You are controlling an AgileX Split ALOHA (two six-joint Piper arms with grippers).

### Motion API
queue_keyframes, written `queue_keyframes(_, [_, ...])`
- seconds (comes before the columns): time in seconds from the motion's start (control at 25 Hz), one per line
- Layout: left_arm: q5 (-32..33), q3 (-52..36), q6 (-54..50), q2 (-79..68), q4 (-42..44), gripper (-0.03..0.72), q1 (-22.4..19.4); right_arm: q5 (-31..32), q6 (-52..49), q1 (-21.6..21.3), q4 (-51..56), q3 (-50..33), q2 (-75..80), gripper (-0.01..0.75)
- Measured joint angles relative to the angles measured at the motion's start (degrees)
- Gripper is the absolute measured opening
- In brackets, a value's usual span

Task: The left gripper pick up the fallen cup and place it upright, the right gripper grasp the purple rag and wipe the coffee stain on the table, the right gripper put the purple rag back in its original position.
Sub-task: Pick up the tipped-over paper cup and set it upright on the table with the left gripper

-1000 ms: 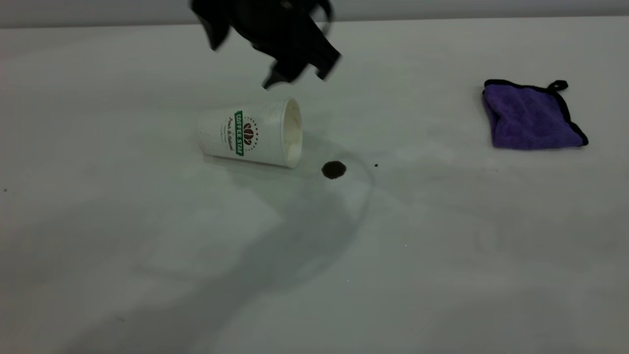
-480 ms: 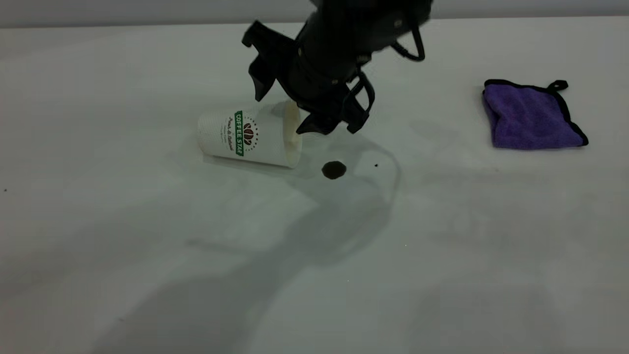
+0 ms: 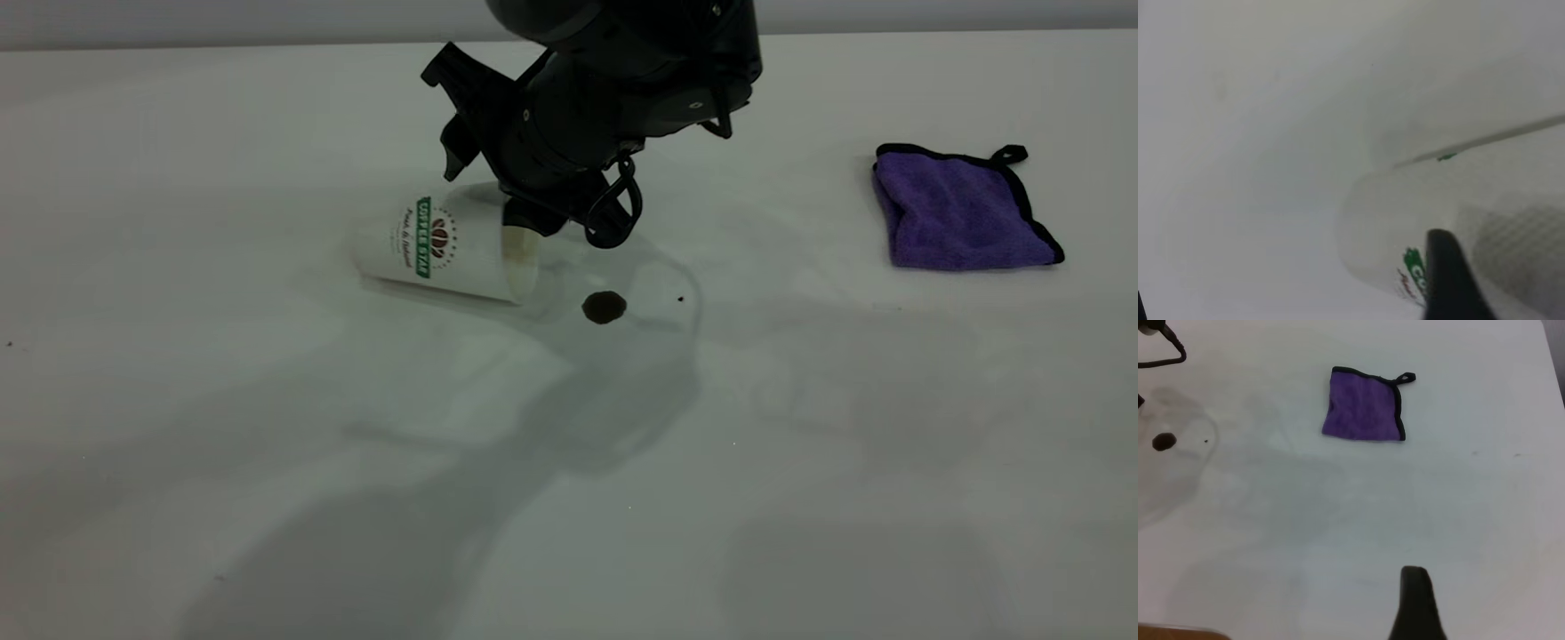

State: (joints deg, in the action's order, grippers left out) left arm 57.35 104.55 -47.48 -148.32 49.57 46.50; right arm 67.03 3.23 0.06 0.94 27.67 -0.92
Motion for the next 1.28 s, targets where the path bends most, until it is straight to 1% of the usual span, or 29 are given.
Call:
queue_keyframes(0.08, [0.0, 0.0, 0.0, 0.0, 0.1, 0.313, 0.0, 0.0, 0.0, 0.0, 0.0, 0.0, 0.0, 0.588])
queue_keyframes(0.12, [0.0, 0.0, 0.0, 0.0, 0.1, 0.232, -0.1, 0.0, 0.0, 0.0, 0.0, 0.0, 0.0, 0.588])
queue_keyframes(0.2, [0.3, 0.0, 0.5, 0.0, 0.4, 0.115, -0.2, 0.0, 0.0, 0.0, 0.0, 0.0, 0.0, 0.588])
queue_keyframes(0.24, [0.9, 0.0, 1.0, 0.0, 0.9, 0.072, -0.3, 0.0, 0.0, 0.0, 0.0, 0.0, 0.0, 0.588])
queue_keyframes(0.28, [1.7, 0.1, 1.8, 0.0, 1.6, 0.047, -0.4, 0.0, 0.0, 0.0, 0.0, 0.0, 0.0, 0.588])
queue_keyframes(0.4, [4.6, 0.2, 4.7, 0.1, 3.9, 0.022, -0.5, 0.0, 0.0, 0.0, 0.0, 0.0, 0.0, 0.588])
queue_keyframes(0.52, [6.5, 0.2, 8.7, 2.9, 3.9, 0.020, -0.5, 0.0, 0.0, 0.0, 0.0, 0.0, 0.0, 0.588])
queue_keyframes(0.6, [7.1, 0.2, 11.2, 6.7, 3.3, 0.020, -0.7, 0.0, 0.0, 0.0, 0.0, 0.0, 0.0, 0.588])
queue_keyframes(0.68, [7.3, 0.3, 13.8, 11.0, 0.5, 0.020, -1.8, 0.0, 0.0, 0.0, 0.0, 0.0, 0.0, 0.588])
queue_keyframes(0.76, [6.7, 0.3, 17.5, 15.3, -4.7, 0.020, -3.9, 0.0, 0.0, 0.0, 0.0, 0.0, 0.0, 0.588])
queue_keyframes(0.92, [3.6, 0.3, 26.8, 20.5, -18.3, 0.020, -10.8, 0.0, 0.0, 0.0, 0.0, 0.0, 0.0, 0.588])
queue_keyframes(1.12, [-1.6, 0.3, 40.0, 22.0, -32.9, 0.020, -19.6, 0.0, 0.0, 0.0, 0.0, 0.0, 0.0, 0.588])
queue_keyframes(1.28, [-6.7, -0.2, 53.0, 22.0, -43.9, 0.020, -25.4, 0.0, 0.0, 0.0, 0.0, 0.0, 0.0, 0.588])
